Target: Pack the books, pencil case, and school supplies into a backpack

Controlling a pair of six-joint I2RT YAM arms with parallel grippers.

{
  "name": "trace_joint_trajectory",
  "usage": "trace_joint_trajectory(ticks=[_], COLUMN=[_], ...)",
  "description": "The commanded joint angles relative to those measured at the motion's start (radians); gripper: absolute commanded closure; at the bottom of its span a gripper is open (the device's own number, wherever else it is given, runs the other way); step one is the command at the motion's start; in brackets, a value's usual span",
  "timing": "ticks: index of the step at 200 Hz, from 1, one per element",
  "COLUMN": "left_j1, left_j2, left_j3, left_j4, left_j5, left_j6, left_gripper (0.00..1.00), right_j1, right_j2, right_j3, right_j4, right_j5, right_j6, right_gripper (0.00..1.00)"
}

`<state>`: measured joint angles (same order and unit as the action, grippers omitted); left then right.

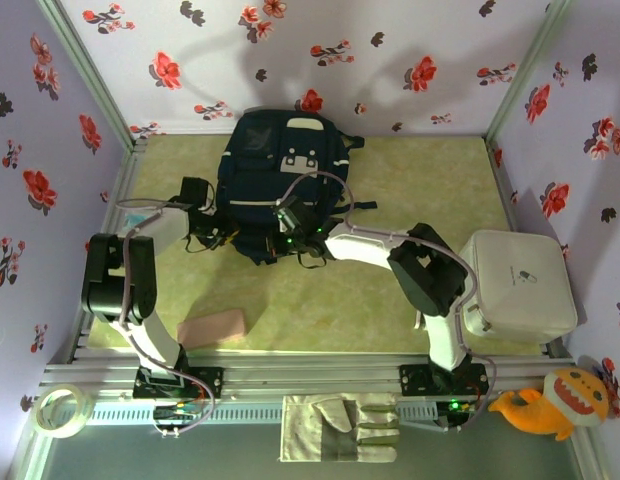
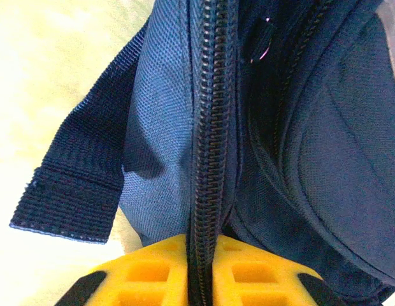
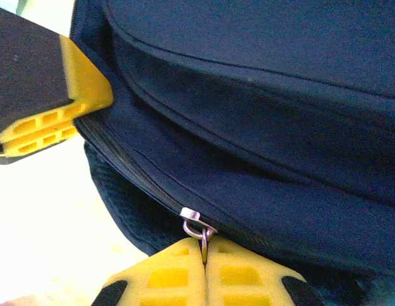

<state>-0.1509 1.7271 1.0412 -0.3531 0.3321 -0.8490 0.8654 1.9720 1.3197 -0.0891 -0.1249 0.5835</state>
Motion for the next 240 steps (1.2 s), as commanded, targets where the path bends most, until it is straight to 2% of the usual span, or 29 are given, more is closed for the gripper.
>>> trace_joint_trajectory(ticks=[1, 74, 102, 141, 162, 198, 220, 240], left_j1=[-0.002, -0.003, -0.003, -0.004, -0.019, -0.1, -0.156, -0.212], left_j2=[0.037, 0.054, 0.046, -0.013, -0.07, -0.119, -0.123, -0.114], left_j3=[0.01, -0.014, -0.014, 0.009, 0.052, 0.148, 0.176, 0.2], left_j4=[-0.03, -0.004, 0.009, -0.014, -0.06, -0.146, -0.154, -0.155], left_j5=[-0.04, -0.01, 0.01, 0.034, 0.052, 0.049, 0.048, 0.048], left_j6=[0.043, 0.042, 0.041, 0.069, 0.175, 0.424, 0.535, 0.628], left_gripper=[0.87, 0.88, 0.88, 0.85, 0.75, 0.56, 0.49, 0.49], right_j1=[-0.005, -0.059, -0.102, -0.103, -0.103, -0.104, -0.105, -0.105], right_j2=[-0.076, -0.144, -0.145, -0.165, -0.197, -0.255, -0.269, -0.273], right_j3=[-0.069, -0.217, -0.216, -0.196, -0.213, -0.233, -0.232, -0.234], right_j4=[-0.099, -0.097, -0.095, -0.052, -0.007, 0.056, 0.077, 0.109], right_j5=[0.136, 0.347, 0.335, 0.276, 0.231, 0.154, 0.108, 0.056], right_j6=[0.01, 0.146, 0.165, 0.108, 0.06, -0.013, -0.025, -0.021], right_gripper=[1.0, 1.0, 1.0, 1.0, 1.0, 1.0, 1.0, 1.0])
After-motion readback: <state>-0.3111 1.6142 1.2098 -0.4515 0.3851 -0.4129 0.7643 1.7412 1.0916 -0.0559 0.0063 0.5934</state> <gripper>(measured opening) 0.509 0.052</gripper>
